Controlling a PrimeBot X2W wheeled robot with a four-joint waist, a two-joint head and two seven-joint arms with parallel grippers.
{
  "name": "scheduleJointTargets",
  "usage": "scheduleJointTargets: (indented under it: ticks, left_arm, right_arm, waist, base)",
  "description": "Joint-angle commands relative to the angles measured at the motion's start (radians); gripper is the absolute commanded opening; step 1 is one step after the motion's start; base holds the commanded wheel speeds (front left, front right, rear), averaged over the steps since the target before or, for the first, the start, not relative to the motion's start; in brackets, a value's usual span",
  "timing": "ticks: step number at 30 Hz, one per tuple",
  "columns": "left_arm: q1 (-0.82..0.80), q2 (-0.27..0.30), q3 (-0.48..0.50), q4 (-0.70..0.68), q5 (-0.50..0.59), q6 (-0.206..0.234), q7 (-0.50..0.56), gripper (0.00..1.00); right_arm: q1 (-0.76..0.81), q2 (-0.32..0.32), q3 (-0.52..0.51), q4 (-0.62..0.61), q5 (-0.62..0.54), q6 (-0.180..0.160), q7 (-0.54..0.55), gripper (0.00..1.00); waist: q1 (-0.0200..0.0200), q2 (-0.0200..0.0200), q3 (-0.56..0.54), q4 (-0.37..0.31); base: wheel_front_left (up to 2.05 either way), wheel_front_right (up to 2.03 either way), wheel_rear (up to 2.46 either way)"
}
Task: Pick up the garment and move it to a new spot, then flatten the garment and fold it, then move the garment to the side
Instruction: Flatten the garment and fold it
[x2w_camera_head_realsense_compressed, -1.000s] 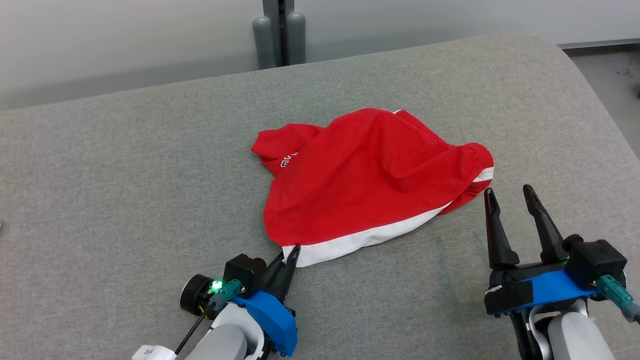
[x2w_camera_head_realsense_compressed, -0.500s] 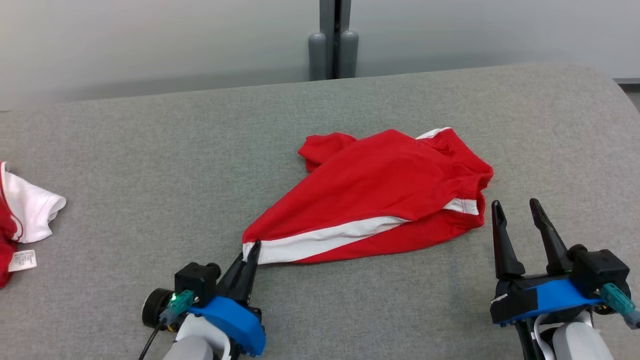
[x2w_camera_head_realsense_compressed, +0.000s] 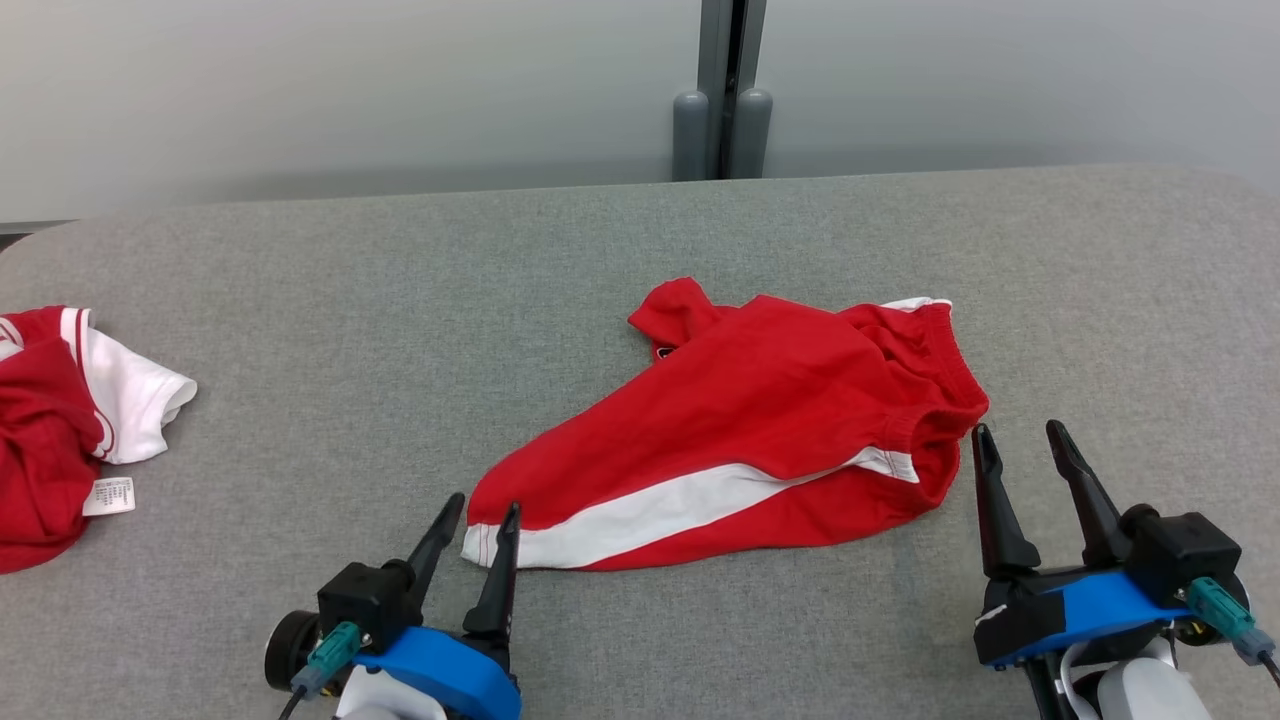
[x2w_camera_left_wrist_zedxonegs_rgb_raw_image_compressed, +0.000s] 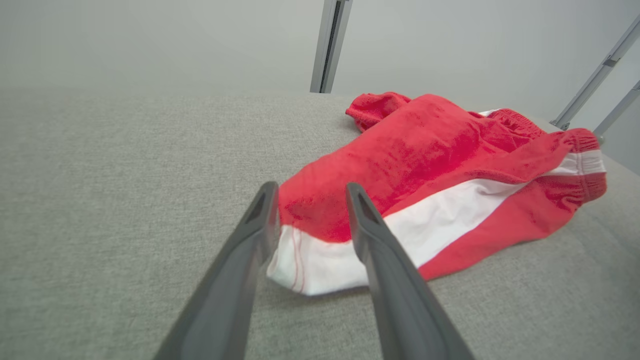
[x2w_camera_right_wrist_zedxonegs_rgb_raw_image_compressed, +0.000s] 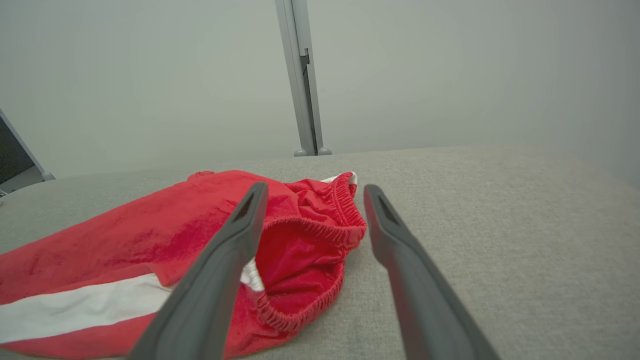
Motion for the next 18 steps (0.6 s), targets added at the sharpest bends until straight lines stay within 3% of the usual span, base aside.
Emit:
scheduleJointTargets:
  ticks: [1, 18]
  left_arm:
    - [0.007, -0.008, 0.021, -0.036, 0.015, -0.003, -0.003, 1.00]
    - [0.106, -0.060, 0.300, -0.255, 0.137, 0.015, -0.003, 1.00]
  right_arm:
    - [0.010, -0.006, 0.000, -0.004, -0.001, 0.000, -0.003, 1.00]
    - [0.062, -0.009, 0.011, -0.086, -0.032, 0.000, -0.003, 1.00]
  waist:
    - [0.0000, 0.0000, -0.007, 0.003]
    - [0.0000, 0.0000, -0.084, 0.013]
  base:
    - [0.00, 0.00, 0.00]
    - [0.00, 0.00, 0.00]
